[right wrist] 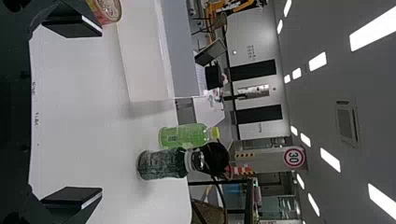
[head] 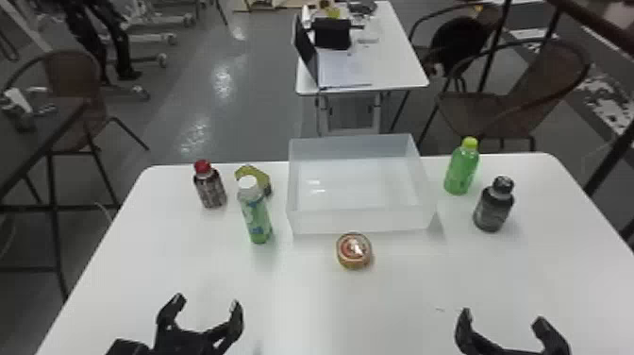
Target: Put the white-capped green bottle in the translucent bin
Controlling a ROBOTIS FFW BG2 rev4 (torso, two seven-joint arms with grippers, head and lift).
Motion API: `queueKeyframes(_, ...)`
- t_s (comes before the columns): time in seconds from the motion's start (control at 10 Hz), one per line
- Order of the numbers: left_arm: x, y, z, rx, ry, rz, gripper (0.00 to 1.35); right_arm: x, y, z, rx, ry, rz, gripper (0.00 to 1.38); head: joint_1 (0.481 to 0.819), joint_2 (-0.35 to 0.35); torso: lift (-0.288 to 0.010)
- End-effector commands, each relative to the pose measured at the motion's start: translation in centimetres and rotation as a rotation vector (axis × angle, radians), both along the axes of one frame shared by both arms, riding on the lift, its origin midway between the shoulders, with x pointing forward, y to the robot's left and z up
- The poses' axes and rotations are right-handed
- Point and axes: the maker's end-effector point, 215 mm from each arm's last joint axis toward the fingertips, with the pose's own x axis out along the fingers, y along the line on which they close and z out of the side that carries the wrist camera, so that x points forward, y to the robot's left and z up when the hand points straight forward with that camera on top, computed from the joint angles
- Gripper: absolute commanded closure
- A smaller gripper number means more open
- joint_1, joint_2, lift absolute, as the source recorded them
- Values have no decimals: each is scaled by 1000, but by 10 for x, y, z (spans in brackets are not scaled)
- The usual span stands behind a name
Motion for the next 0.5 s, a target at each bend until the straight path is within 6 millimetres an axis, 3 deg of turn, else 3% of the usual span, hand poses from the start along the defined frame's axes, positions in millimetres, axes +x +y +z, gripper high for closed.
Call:
queueKeyframes(0.0, 0, -1, -1, -4, 2, 1, 101, 0, 0, 0, -2, -1, -1, 96, 695, 100, -55)
queueKeyframes(0.4, 2, -1, 0, -2, 2, -1, 98, 1, 1, 1, -8, -3, 2, 96, 695, 99, -55)
